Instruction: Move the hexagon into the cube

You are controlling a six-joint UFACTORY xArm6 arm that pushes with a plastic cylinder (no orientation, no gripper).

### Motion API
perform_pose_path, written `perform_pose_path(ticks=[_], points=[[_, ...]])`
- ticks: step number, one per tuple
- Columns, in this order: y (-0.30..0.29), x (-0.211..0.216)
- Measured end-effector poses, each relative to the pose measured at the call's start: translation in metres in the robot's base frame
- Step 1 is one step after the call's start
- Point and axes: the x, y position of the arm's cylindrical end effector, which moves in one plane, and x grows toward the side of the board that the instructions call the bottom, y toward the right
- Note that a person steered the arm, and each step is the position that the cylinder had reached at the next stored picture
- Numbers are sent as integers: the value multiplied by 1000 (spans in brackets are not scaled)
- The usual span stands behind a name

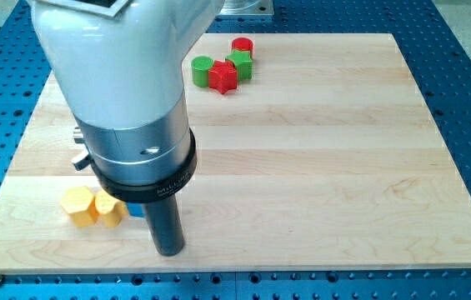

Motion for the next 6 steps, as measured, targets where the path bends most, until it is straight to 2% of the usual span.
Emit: perform_pose_path(ticks=[3,4,5,6], points=[[-27,16],[-74,17],[-135,9],[-136,-43]])
